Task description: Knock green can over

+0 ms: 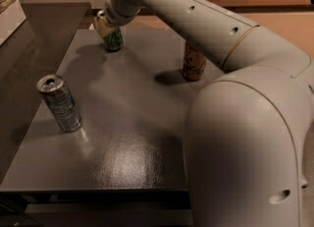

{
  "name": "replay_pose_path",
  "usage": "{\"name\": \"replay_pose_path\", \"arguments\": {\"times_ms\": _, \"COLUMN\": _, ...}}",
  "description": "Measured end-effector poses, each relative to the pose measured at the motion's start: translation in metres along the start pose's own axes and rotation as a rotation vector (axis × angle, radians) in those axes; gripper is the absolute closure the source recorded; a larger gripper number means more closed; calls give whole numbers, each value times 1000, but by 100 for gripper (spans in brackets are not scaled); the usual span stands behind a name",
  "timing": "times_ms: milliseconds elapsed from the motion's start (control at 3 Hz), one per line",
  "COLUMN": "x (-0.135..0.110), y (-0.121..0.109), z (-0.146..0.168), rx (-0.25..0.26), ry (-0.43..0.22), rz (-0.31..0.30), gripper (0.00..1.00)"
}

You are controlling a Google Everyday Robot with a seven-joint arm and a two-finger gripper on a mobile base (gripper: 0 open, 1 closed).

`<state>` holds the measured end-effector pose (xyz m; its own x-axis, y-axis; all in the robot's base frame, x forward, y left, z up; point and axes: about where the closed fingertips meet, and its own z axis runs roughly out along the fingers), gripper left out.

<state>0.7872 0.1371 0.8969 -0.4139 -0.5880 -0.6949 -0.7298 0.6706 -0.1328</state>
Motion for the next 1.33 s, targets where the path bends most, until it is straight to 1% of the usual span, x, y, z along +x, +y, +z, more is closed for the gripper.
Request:
{"name": "replay_pose_path", "arguments": {"times_ms": 333, "x": 3, "y": 1, "z": -22, "rx": -13, "ry": -21, "rz": -26, "gripper": 89}}
{"name": "replay_pose_path", "arguments": {"times_ms": 667, "x": 9, "y": 3, "z": -53, "rx": -48, "ry": -16, "rz": -78, "gripper": 100}}
{"name": "replay_pose_path", "arguments": {"times_ms": 1000, "x": 16, "y": 6, "z": -81, "rx": -85, "ry": 50, "rz": -186, "gripper": 100}}
{"name": "replay_pose_path", "arguments": {"times_ms": 1333, "x": 37, "y": 12, "z": -104, "rx": -126, "ry": 180, "rz": -328, "gripper": 100}}
